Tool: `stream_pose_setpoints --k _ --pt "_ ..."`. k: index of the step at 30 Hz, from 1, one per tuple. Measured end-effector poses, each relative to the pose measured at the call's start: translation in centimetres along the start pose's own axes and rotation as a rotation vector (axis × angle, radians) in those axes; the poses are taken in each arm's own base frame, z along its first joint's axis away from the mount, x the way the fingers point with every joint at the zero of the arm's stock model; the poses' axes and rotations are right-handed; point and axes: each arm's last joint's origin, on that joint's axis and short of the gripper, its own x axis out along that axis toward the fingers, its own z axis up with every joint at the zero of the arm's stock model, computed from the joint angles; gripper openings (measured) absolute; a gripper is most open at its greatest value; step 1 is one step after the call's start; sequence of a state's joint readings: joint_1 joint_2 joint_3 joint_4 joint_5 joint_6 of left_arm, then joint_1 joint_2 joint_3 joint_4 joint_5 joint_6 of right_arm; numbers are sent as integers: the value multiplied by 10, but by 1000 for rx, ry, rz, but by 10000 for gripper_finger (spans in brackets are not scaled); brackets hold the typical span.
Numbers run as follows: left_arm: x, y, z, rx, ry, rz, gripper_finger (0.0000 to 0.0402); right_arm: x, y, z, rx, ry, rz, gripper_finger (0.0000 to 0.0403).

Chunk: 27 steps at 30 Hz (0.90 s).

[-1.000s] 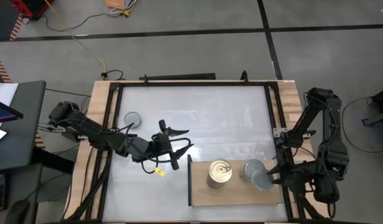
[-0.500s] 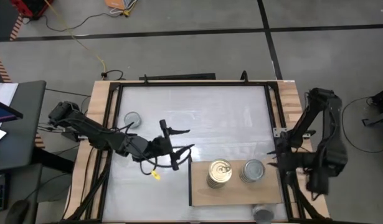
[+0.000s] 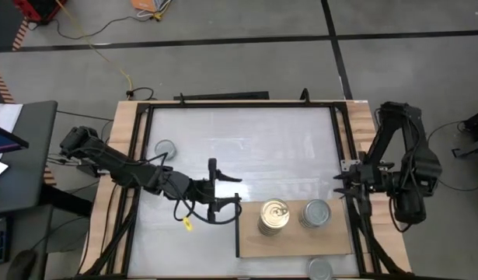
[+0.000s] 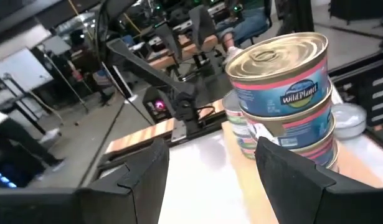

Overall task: Stack canned seafood by type on shelf
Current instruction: Stack the green tuna can on top of the green tuna can on the shelf

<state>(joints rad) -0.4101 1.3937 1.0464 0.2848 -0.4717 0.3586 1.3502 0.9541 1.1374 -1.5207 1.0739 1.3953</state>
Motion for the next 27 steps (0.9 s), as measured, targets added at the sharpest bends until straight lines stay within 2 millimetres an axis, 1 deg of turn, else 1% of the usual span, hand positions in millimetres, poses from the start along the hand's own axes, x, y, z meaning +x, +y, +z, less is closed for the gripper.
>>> stream_pose_setpoints --k 5,9,14,18,21,23,25,27 --pt "-8 -15 6 -37 -26 -46 228 2 7 -1 -5 -2 1 198" --pt "-19 -32 15 2 -72 -92 228 4 11 -2 1 -3 -6 198" --pt "-33 -48 22 17 -66 -54 228 10 17 -2 15 -6 -35 198" --pt "-39 -56 24 3 -74 -89 228 15 22 -1 55 -12 -53 198" --pt "-44 -63 27 -11 -102 -154 228 18 26 2 106 -19 -50 198" --pt "-46 -67 29 -29 -136 -241 228 19 30 5 129 -26 -29 198" --pt "-45 -73 29 -42 -170 -328 228 20 39 11 102 -44 6 196" --pt "-42 -83 25 -30 -176 -353 228 23 50 17 40 -68 36 193"
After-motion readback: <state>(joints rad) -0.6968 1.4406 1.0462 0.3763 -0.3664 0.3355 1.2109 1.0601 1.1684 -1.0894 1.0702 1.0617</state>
